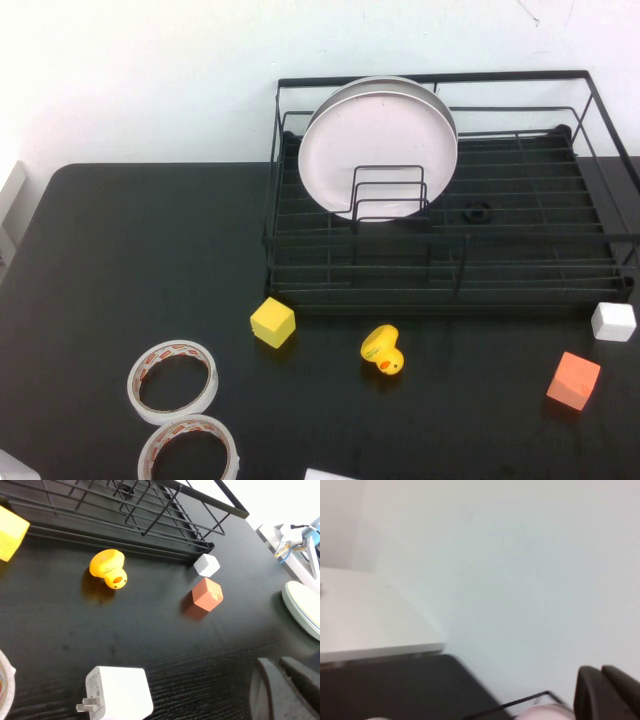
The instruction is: Place plate on rack
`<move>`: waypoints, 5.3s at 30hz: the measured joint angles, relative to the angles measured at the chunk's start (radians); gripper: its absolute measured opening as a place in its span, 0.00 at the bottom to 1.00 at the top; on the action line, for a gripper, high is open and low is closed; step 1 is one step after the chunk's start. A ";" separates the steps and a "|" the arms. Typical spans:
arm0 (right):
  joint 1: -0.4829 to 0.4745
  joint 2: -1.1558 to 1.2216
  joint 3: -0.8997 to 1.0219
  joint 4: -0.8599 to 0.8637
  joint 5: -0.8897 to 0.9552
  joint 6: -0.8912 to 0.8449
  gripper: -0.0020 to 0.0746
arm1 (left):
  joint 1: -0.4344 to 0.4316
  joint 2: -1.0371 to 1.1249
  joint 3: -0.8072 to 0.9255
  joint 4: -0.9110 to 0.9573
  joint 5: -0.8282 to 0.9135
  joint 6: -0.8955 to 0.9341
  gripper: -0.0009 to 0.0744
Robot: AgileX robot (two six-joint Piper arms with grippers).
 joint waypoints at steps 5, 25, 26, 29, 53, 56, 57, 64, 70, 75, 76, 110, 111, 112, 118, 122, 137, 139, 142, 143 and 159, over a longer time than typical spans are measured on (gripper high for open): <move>0.000 -0.058 0.065 -0.017 0.127 0.055 0.03 | 0.000 0.000 0.000 0.000 0.000 0.000 0.01; 0.000 -0.480 0.450 -0.304 -0.258 0.132 0.03 | 0.000 0.000 0.000 0.000 0.000 0.023 0.01; 0.000 -0.480 0.469 -0.298 -0.296 0.133 0.03 | 0.000 0.000 0.000 0.000 0.000 0.023 0.01; -0.013 -0.486 0.559 -0.357 -0.410 0.212 0.03 | 0.000 0.000 0.000 0.000 0.000 0.023 0.01; -0.142 -0.659 0.945 -1.491 -0.401 1.699 0.03 | 0.000 0.000 0.000 0.002 -0.003 0.042 0.01; -0.140 -0.659 0.947 -1.489 -0.408 1.699 0.03 | 0.000 0.000 0.000 0.002 -0.003 0.051 0.01; -0.140 -0.659 0.947 -1.489 -0.409 1.699 0.03 | 0.000 0.000 0.000 0.002 -0.003 0.053 0.01; -0.140 -0.659 0.947 -1.487 -0.411 1.699 0.03 | 0.000 0.000 0.000 0.002 -0.003 0.053 0.01; -0.140 -0.659 0.947 -1.485 -0.414 1.699 0.03 | 0.000 0.000 0.000 0.002 -0.003 0.053 0.01; -0.140 -0.659 0.947 -1.485 -0.414 1.699 0.03 | 0.000 0.000 0.000 0.002 -0.003 0.053 0.01; -0.140 -0.659 0.947 -1.485 -0.414 1.699 0.03 | 0.000 0.000 0.000 0.002 -0.003 0.053 0.01; -0.140 -0.659 0.947 -1.485 -0.414 1.699 0.03 | 0.132 0.000 0.002 0.162 -0.302 0.022 0.01; -0.140 -0.659 0.947 -1.485 -0.414 1.699 0.03 | 0.138 0.000 0.009 0.170 -0.302 -0.013 0.01; -0.140 -0.659 0.947 -1.485 -0.414 1.699 0.03 | 0.146 0.000 0.018 0.175 -0.302 -0.049 0.01; -0.140 -0.659 0.947 -1.485 -0.414 1.699 0.03 | 0.160 0.000 0.063 0.165 -0.302 -0.187 0.01; -0.140 -0.659 0.947 -1.485 -0.414 1.699 0.03 | 0.160 0.000 0.068 0.067 -0.294 -0.099 0.01; -0.140 -0.659 0.947 -1.485 -0.414 1.699 0.03 | 0.179 0.000 -0.036 -0.715 -0.369 1.154 0.01; -0.140 -0.659 0.947 -1.485 -0.414 1.699 0.03 | 0.215 0.000 -0.047 -0.863 -0.423 1.444 0.01; -0.140 -0.659 0.947 -1.485 -0.414 1.699 0.03 | 0.296 0.000 -0.049 -1.135 -0.538 1.895 0.01; -0.140 -0.659 0.947 -1.485 -0.414 1.699 0.03 | 0.323 0.000 -0.049 -1.216 -0.574 2.008 0.01; -0.140 -0.659 0.947 -1.485 -0.414 1.699 0.03 | 0.953 -0.174 0.133 -1.402 -0.925 1.991 0.01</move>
